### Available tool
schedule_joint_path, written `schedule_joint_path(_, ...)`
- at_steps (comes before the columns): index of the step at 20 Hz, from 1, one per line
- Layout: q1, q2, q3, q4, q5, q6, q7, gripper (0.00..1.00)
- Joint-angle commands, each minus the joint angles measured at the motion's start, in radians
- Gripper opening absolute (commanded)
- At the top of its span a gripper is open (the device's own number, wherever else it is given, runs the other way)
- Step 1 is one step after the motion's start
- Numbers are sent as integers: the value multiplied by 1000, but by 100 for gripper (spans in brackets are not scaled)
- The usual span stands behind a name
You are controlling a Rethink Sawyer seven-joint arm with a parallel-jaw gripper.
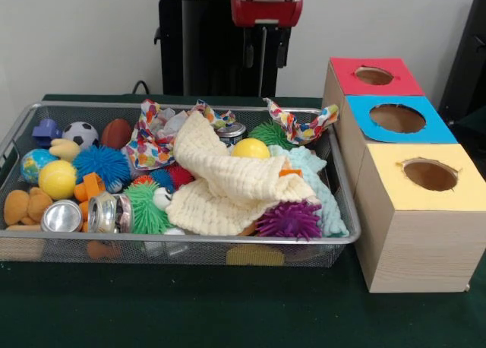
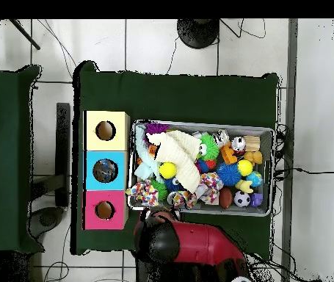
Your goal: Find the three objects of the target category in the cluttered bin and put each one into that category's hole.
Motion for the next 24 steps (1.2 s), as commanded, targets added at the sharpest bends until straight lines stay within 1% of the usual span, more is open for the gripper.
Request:
schedule_joint_path(1,-71,120,156,-163,-113,42,-94,100)
schedule_joint_path(4,-97,128,177,-197,-147,71,-111,100)
schedule_joint_path(8,-137,136,217,-224,-184,98,-132,100)
schedule_joint_path(10,-174,138,270,-219,-200,103,-160,100)
schedule_joint_path(13,-189,103,298,-227,-231,129,-183,100)
schedule_joint_path(15,-202,85,318,-244,-265,134,-204,100)
schedule_joint_path(16,-196,75,302,-263,-278,147,-197,100)
schedule_joint_path(19,-243,101,334,-296,-306,161,-214,100)
schedule_joint_path(21,-284,121,372,-304,-323,168,-234,100)
schedule_joint_path(22,-291,122,373,-315,-340,179,-244,100)
schedule_joint_path(24,-324,131,399,-315,-349,191,-250,100)
